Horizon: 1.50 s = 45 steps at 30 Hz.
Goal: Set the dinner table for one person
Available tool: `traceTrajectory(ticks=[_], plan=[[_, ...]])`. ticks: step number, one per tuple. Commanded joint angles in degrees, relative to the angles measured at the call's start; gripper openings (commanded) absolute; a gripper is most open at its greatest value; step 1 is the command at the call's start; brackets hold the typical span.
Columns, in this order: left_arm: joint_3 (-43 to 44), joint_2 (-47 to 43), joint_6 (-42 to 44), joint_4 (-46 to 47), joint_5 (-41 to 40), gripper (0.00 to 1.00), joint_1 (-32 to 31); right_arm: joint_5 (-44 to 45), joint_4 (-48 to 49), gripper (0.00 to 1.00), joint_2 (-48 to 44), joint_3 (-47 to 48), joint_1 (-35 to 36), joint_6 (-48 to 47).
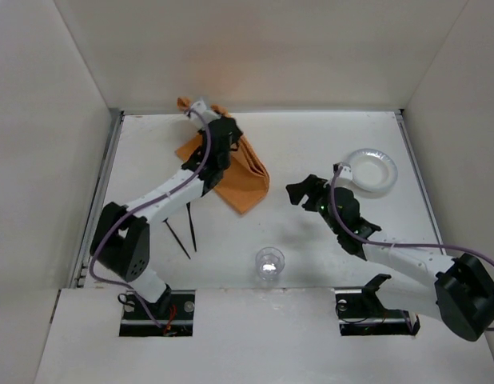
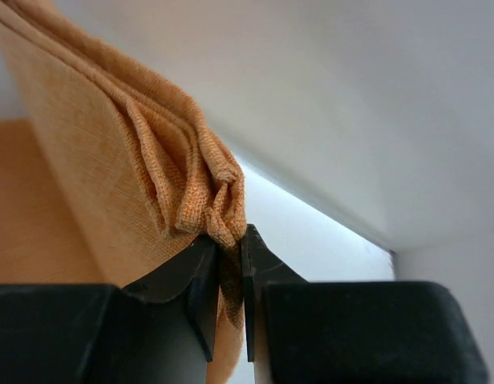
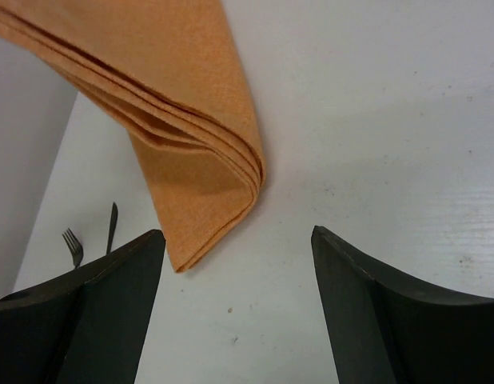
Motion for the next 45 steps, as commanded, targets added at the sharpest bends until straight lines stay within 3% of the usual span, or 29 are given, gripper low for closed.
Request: traceTrajectory(ticks=[1,4,7,9,11,14,17,22,25,28,31,37,42,45], plan=[[12.16,8.73,11.22,3.66,8.43,0.04,-7.21,5.15,3.92,0.80,-3.33,-1.84,-0.15,2.76],[23.85,19.19,13.43,2.18,17.04,0.09,-11.09,9.37,4.18,0.78,-5.35,-2.90,0.29,3.46],[37.20,28.95,11.68,-3.78,25.13,0.26,-12.50,10.79,4.10,0.77,-6.41,-3.16,1.34,2.94],[41.97,31.35,11.67,-7.74,25.16,0.41,-13.03,10.88,3.92,0.76,-6.33,-3.16,1.34,2.85],[41.39,30.13,12.11,-8.64,23.41,0.49,-13.21,10.53,3.74,0.75,-6.41,-3.16,1.34,2.85],[33.76,23.47,13.17,-7.15,20.33,0.52,-12.33,10.35,3.57,0.74,-7.29,-3.34,1.34,2.67],[18.76,12.50,11.51,-5.21,15.68,0.52,-9.88,10.00,3.57,0.69,-7.47,-3.34,1.26,2.24],[-5.68,-0.96,2.91,-6.26,6.98,0.48,-5.66,8.77,2.96,0.41,-5.45,-2.73,0.20,2.06],[-17.83,-6.07,-5.35,-7.67,5.56,0.48,-3.55,8.85,2.60,0.36,-4.05,-2.29,0.12,2.23],[-25.75,-8.81,-12.83,-7.06,7.92,0.48,-3.36,9.12,2.51,0.39,-3.43,-2.20,-0.06,2.58],[-29.19,-10.21,-16.53,-6.18,9.86,0.50,-5.38,9.29,2.95,0.51,-3.16,-2.37,-0.32,2.41],[-32.44,-11.45,-22.77,-9.77,8.38,0.51,-8.64,8.42,2.86,0.63,-2.64,-2.02,-0.41,2.06],[-31.93,-7.42,-23.31,-8.55,10.12,0.52,-10.22,7.71,2.86,0.69,-1.76,-1.76,-0.59,1.97],[-30.87,-4.77,-23.48,-8.37,12.23,0.46,-10.49,7.89,2.95,0.71,-1.49,-2.02,-1.46,2.32]])
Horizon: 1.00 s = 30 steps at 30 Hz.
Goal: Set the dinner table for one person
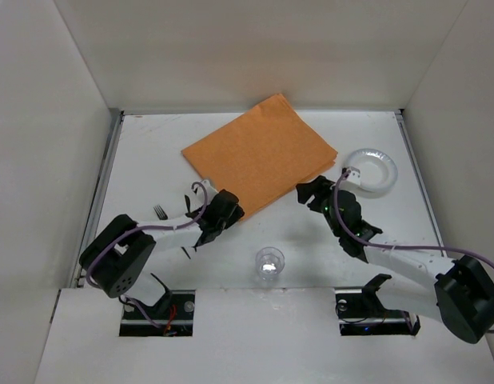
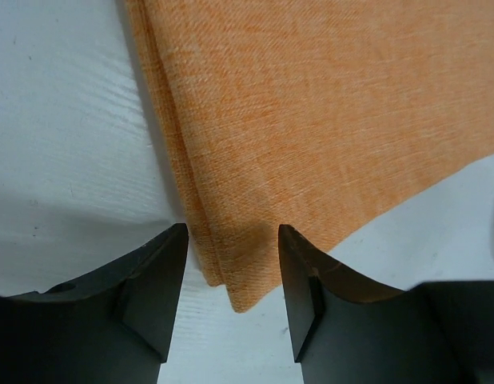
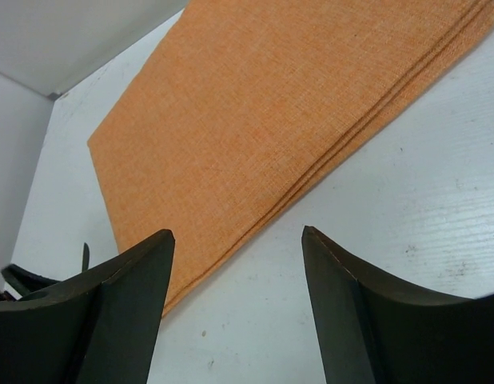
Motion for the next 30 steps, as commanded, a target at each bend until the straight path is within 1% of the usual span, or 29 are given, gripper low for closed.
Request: traceTrajectory(ticks=[1,2,3,4,6,8,9,11,13,15,17,20,22,25,30], plan=[[0.91,2.09,-1.67,0.46,1.70,0.43,-0.32,-0.44,2.43,0.71,0.23,0.82,-1.53,0.05],[0.48,2.10,-1.58,0.63,1.44,0.40,-0.06,-0.61,2.17,0.72,0.06,0.82,-1.80,0.05],[-0.05,2.10,-1.49,0.72,1.35,0.33,0.46,-0.62,2.16,0.72,-0.20,0.65,-1.89,0.05],[-0.40,2.01,-1.32,0.72,1.35,0.28,1.17,-0.27,2.16,0.72,-0.47,0.30,-1.89,0.14],[-1.46,1.31,-0.53,0.46,2.05,0.15,3.88,0.26,2.69,0.73,-0.56,-0.06,-2.50,0.40],[-3.21,-0.88,0.87,0.02,2.93,0.09,6.96,0.18,2.52,0.73,0.32,-0.15,-3.20,1.19],[-4.26,-2.28,1.49,-0.07,3.11,0.07,8.54,0.09,2.52,0.73,0.84,-0.15,-3.47,1.71],[-7.16,-6.41,2.63,-0.68,3.37,0.07,13.36,0.35,2.25,0.74,2.25,0.03,-3.73,3.03],[-8.40,-9.14,3.60,-1.65,3.37,0.07,17.59,0.79,1.90,0.78,4.88,0.64,-4.69,5.57],[-7.97,-9.51,4.83,-2.18,4.24,0.07,21.46,0.79,0.33,0.80,8.74,2.30,-5.92,9.87],[-6.83,-8.63,5.18,-1.48,5.83,0.07,23.05,0.70,-1.34,0.79,12.69,4.33,-7.07,14.53],[-5.16,-7.22,5.98,-0.95,6.71,0.08,24.81,0.09,-2.14,0.76,18.93,7.49,-7.25,20.16],[-5.06,-7.48,6.50,-0.86,6.63,0.11,25.34,0.35,-2.84,0.74,22.37,9.77,-7.25,22.36],[-5.50,-8.45,7.64,-0.25,6.10,0.12,24.91,0.97,-4.95,0.71,25.71,12.32,-8.39,26.40],[-5.85,-7.93,8.70,1.33,6.62,0.13,23.76,0.09,-8.99,0.67,30.81,17.33,-9.18,30.36]])
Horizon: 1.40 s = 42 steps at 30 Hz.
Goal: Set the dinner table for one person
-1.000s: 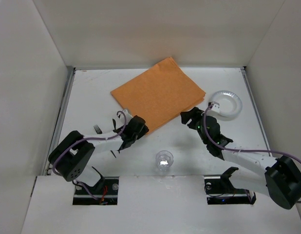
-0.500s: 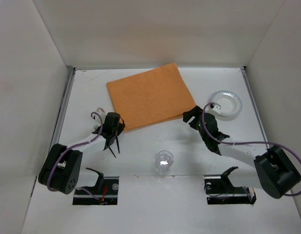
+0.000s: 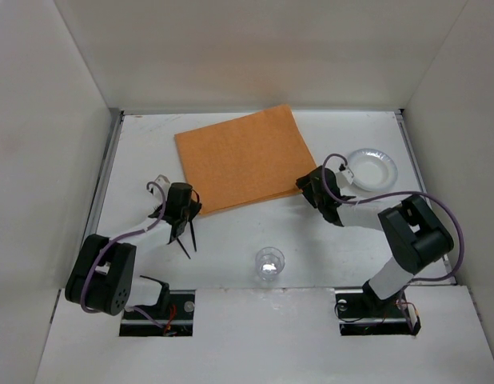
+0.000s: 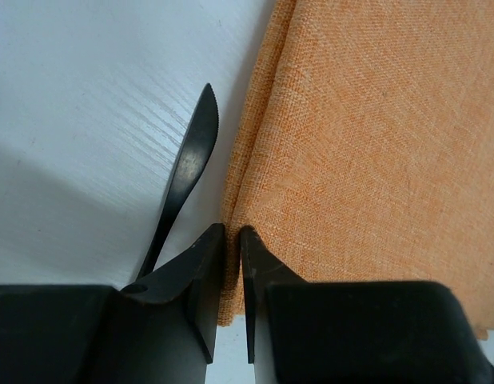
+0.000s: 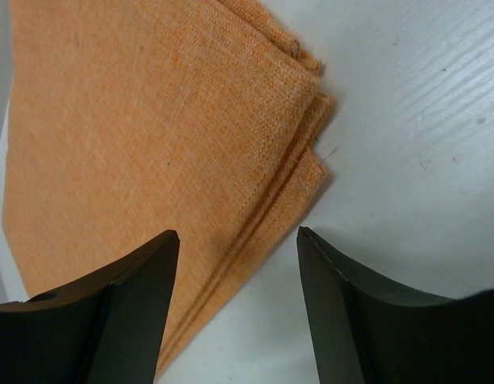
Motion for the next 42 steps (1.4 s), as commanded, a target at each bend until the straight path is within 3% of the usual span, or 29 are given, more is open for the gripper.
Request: traceTrajectory(ticks=[1,9,11,14,16,20,25,33,42], plan=[[0.99,-0.08,1.55,2.01,0.44,0.13,-0.72,0.48,-3.27,0.65,2.51,4.36,-0.33,6.13],[-0.25,2.83,1.55,5.53,4.39,0.13,1.12,-0.66,-6.70,0.48,8.49,8.14,-0.15,9.65],[-0.33,3.18,1.64,5.88,4.83,0.13,1.65,-1.10,-6.26,0.39,8.93,8.32,-0.33,9.57],[-0.07,4.67,1.82,6.50,5.45,0.12,2.00,-1.28,-5.91,0.13,8.06,7.45,-0.59,9.74],[0.63,5.55,1.99,6.50,6.59,0.12,2.36,0.82,-5.65,0.06,5.00,5.25,-0.24,9.13],[1.95,6.87,2.78,6.50,6.77,0.12,1.74,6.01,-6.18,0.05,-4.14,-2.30,1.69,8.78],[0.90,5.47,3.57,5.80,6.15,0.11,0.07,4.53,-5.91,0.06,-11.71,-10.74,3.27,9.21],[-6.83,-6.39,3.75,-0.96,5.71,0.11,-0.98,5.49,-7.40,0.06,-20.67,-17.86,10.03,12.55],[-11.05,-19.23,2.61,-10.28,1.50,0.10,-7.39,12.69,-24.53,0.07,-40.70,-24.02,18.47,18.96]])
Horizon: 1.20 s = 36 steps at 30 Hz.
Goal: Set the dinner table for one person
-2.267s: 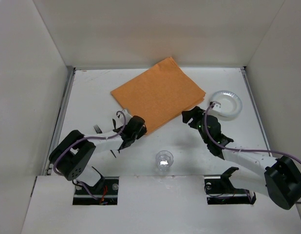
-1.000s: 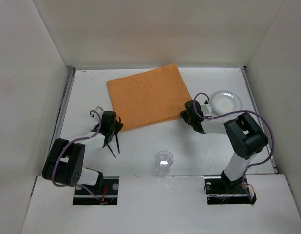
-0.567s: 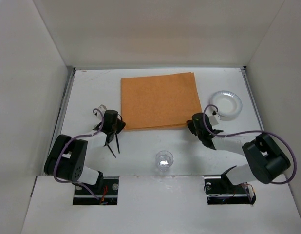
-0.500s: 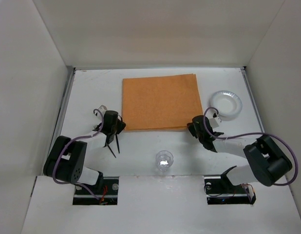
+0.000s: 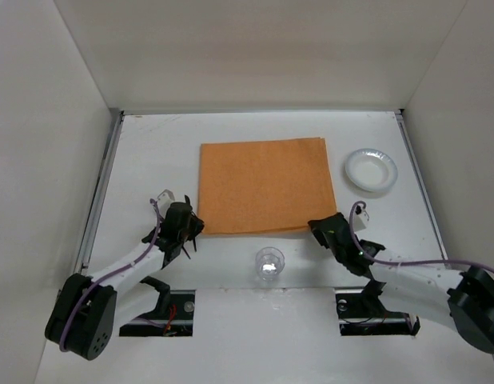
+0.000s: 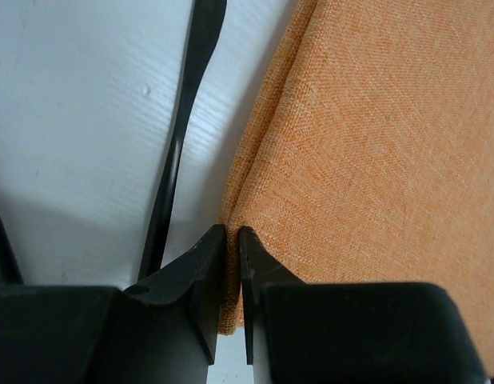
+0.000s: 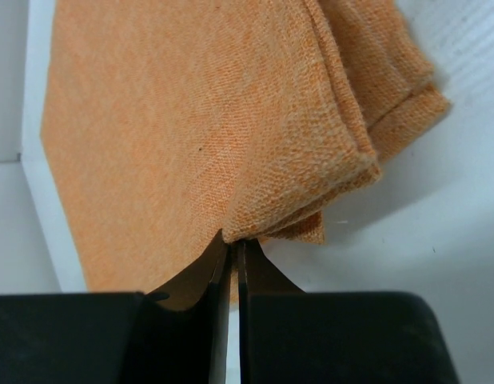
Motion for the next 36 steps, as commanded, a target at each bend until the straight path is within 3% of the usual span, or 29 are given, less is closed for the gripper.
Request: traceTrajectory(ticks=[1,10,14,23,30,32,36], plan=[[-1.26,-3.84,-0.34,-5.78,-2.22,0.10,-2.63,4.11,-10.24,0.07,-8.36,-2.49,3.41,4.39],[-1.88,-5.87,-2.10,-9.22,-7.06,0.09,-9.67,3.15,-22.65,0.09,-24.12,-4.79,5.27,4.59],[-2.14,-7.27,-3.06,-10.88,-8.90,0.08,-10.29,1.83,-23.10,0.09,-22.37,-3.73,4.22,2.03],[-2.93,-12.55,-4.12,-15.10,-11.01,0.06,-9.67,-0.46,-16.16,0.11,-7.35,1.36,2.63,-7.02],[-4.08,-14.93,-4.74,-16.95,-11.72,0.06,-8.88,-1.69,-13.43,0.16,-4.18,3.21,-0.17,-11.86],[-4.08,-14.58,-4.56,-16.96,-11.46,0.10,-8.27,-1.86,-12.99,0.21,-3.56,3.48,-0.27,-12.39],[-2.94,-15.36,-2.90,-16.87,-11.81,0.28,-7.74,-2.31,-13.60,0.48,-2.85,4.97,-0.09,-14.32]])
